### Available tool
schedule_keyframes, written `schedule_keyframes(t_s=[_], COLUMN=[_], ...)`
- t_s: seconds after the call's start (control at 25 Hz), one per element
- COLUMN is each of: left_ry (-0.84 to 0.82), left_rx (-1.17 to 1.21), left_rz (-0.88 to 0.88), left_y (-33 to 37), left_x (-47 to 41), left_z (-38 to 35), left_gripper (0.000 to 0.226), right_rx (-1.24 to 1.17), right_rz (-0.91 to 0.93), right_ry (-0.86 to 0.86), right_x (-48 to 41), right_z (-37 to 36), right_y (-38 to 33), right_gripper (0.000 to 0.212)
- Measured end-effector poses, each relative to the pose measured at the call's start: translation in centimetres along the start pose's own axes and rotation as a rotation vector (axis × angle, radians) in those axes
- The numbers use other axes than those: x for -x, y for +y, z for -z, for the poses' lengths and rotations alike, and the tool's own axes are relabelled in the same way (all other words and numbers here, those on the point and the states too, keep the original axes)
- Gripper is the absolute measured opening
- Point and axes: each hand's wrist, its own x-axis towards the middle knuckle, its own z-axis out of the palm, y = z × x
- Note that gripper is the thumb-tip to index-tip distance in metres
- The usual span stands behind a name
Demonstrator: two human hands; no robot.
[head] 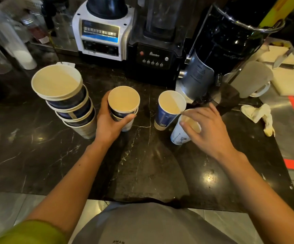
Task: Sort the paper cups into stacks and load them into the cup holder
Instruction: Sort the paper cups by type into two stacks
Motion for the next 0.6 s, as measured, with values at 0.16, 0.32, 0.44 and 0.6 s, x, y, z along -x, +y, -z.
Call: schedule_keyframes(t_s=[0.16,0.32,0.44,0.6], left_ry=[-0.04,-0.056,-0.062,-0.068], left_rx=[0.009,-0.013,0.001,0.03], left_rz=[-0.007,-0.025,-0.024,-0.043], left_y=[0.0,-0.2,-0.1,-0.1], left_x=[0.1,0.1,0.1,0.3], left_z=[0.1,0.2,0.3,0.2], left_gripper=[0.095,0.091,0.091,0.088], right_rx=[-0.126,-0.086,-0.048,-0.123], right_rz=[0.249,0.371,0.382,0.375], right_ry=[-0.035,-0.225,-0.215,0.024], right_x=[-5.9,-9.7,-10.1,-9.3], right_z=[-1.4,-4.6,-5.3,-4.3], right_y=[-5.9,-8.9,-8.8,-8.6], right_gripper=[0.037,0.023,0.026,0.028])
